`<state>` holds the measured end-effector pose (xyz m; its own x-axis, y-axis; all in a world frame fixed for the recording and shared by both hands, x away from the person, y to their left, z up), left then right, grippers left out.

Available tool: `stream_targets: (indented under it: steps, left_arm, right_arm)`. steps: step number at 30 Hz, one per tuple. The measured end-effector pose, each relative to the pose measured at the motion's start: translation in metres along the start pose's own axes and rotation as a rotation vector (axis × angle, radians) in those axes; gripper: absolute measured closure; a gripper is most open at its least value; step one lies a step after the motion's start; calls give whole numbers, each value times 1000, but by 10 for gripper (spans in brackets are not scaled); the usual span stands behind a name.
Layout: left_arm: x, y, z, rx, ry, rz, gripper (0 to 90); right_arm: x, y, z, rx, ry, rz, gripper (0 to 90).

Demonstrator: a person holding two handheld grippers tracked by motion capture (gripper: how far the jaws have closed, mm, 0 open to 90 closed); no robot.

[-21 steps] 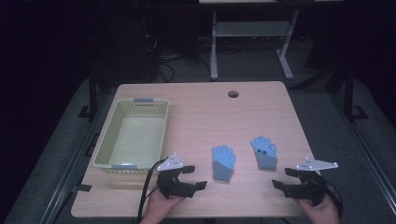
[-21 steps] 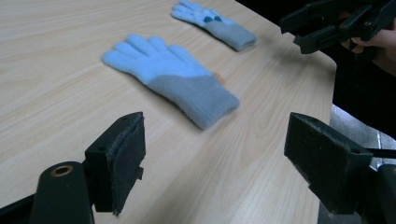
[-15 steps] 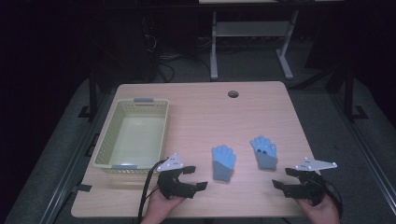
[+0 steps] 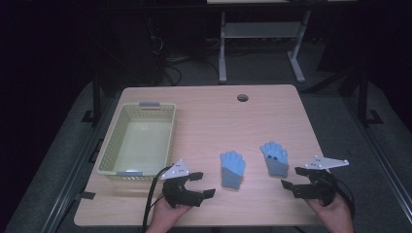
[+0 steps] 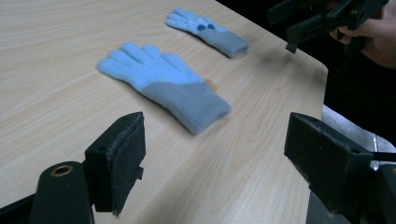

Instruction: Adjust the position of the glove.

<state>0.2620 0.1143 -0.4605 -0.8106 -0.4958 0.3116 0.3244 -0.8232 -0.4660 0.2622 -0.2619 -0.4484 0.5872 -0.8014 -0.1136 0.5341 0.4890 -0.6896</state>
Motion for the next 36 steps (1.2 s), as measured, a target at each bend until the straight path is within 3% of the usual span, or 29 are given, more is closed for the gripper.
stream_targets:
  steps: [15, 23, 26, 30, 36]
  left_arm:
    - [-1, -1, 2, 13, 0, 10, 202]
    - [1, 1, 1, 7, 1, -3, 202]
    - [0, 0, 3, 15, 20, -1, 202]
    - [0, 0, 3, 18, 9, -2, 202]
    - [1, 1, 4, 21, 9, -8, 202]
  right_arm:
    - [13, 10, 33, -55, 4, 16, 253]
    - [18, 16, 53, -98, -8, 3, 256]
    - [20, 19, 59, -106, -15, 1, 264]
    - [24, 23, 68, -136, -37, -13, 270]
    - [29, 30, 79, -172, -32, -17, 272]
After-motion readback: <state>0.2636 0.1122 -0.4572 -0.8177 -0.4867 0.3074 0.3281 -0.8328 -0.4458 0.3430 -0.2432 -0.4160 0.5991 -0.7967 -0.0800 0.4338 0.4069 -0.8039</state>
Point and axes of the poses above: each handheld gripper's, and its own axes: y roughly forward along the jaws, z roughly out of its top, x roughly to its right, the point moved 3 cm from there along y, roughly forward along the jaws
